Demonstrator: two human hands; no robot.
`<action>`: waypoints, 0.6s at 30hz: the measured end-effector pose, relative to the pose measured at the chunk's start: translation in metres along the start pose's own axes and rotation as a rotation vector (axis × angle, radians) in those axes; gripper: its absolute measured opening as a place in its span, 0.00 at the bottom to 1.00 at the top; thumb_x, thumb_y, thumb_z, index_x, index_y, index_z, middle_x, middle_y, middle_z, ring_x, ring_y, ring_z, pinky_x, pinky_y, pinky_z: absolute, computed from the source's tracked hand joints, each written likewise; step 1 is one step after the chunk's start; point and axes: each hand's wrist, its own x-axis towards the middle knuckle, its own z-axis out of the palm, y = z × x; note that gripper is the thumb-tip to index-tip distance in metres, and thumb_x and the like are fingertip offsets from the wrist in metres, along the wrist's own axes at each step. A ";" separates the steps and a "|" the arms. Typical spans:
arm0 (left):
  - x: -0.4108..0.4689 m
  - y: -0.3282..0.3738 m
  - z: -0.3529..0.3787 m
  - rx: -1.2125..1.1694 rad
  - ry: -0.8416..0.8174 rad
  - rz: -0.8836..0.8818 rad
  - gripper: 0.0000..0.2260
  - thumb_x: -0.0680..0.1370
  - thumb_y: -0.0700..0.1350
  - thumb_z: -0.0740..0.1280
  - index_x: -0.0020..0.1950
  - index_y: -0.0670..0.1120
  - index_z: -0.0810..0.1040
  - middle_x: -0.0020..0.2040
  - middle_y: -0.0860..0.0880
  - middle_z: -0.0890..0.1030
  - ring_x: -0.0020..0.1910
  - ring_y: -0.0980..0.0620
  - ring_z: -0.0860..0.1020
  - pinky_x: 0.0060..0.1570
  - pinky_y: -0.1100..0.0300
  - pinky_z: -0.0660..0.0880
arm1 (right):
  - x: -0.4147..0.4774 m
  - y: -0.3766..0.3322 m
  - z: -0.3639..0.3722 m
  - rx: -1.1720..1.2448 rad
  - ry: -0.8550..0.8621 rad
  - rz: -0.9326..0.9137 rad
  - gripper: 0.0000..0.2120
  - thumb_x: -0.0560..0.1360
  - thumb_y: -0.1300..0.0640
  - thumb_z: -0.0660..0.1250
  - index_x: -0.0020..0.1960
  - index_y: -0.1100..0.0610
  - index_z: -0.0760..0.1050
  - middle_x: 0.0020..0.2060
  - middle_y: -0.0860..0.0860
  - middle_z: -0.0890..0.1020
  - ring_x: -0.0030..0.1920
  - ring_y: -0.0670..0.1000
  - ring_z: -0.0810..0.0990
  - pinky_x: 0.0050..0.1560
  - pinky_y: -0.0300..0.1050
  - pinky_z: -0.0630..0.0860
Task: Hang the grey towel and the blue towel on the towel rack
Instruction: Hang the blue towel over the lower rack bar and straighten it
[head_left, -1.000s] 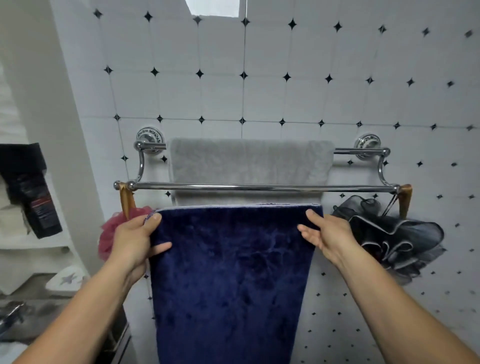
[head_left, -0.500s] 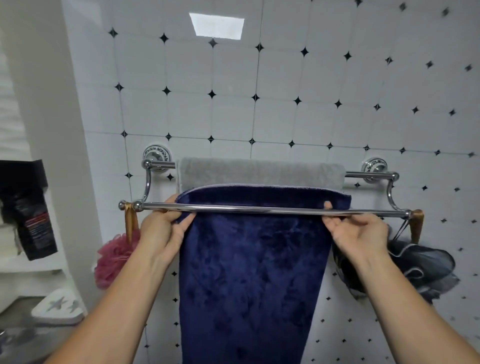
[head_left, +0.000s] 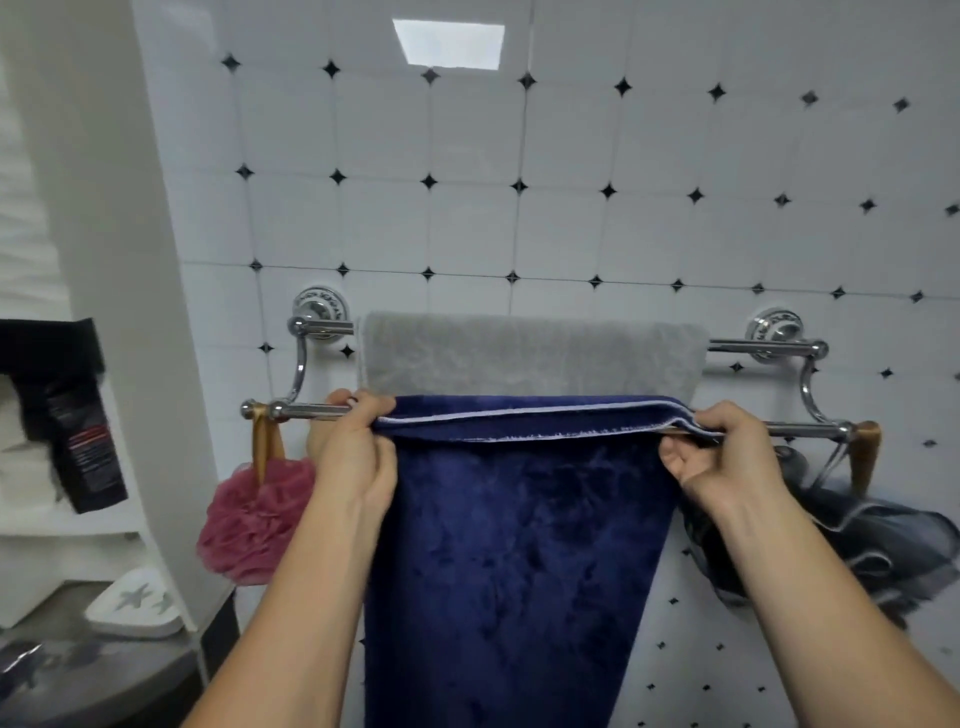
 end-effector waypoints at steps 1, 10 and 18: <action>-0.001 -0.002 -0.004 0.047 -0.032 0.017 0.19 0.71 0.23 0.61 0.37 0.47 0.66 0.31 0.50 0.71 0.31 0.54 0.73 0.38 0.64 0.72 | -0.002 -0.001 -0.001 -0.012 0.002 0.004 0.08 0.68 0.65 0.57 0.32 0.58 0.70 0.27 0.51 0.80 0.27 0.50 0.79 0.31 0.38 0.74; -0.004 -0.005 -0.026 0.254 -0.058 0.060 0.13 0.73 0.30 0.70 0.53 0.42 0.74 0.39 0.51 0.81 0.39 0.55 0.82 0.43 0.61 0.81 | -0.006 -0.023 -0.018 -0.447 0.062 0.077 0.04 0.68 0.61 0.70 0.43 0.56 0.77 0.34 0.50 0.77 0.22 0.47 0.80 0.19 0.33 0.71; -0.009 0.012 -0.033 0.672 0.075 -0.171 0.19 0.65 0.53 0.80 0.49 0.46 0.80 0.44 0.49 0.81 0.41 0.49 0.78 0.37 0.58 0.71 | -0.010 -0.029 -0.026 -0.612 -0.012 0.204 0.09 0.72 0.50 0.69 0.39 0.55 0.75 0.22 0.45 0.70 0.16 0.40 0.62 0.18 0.26 0.52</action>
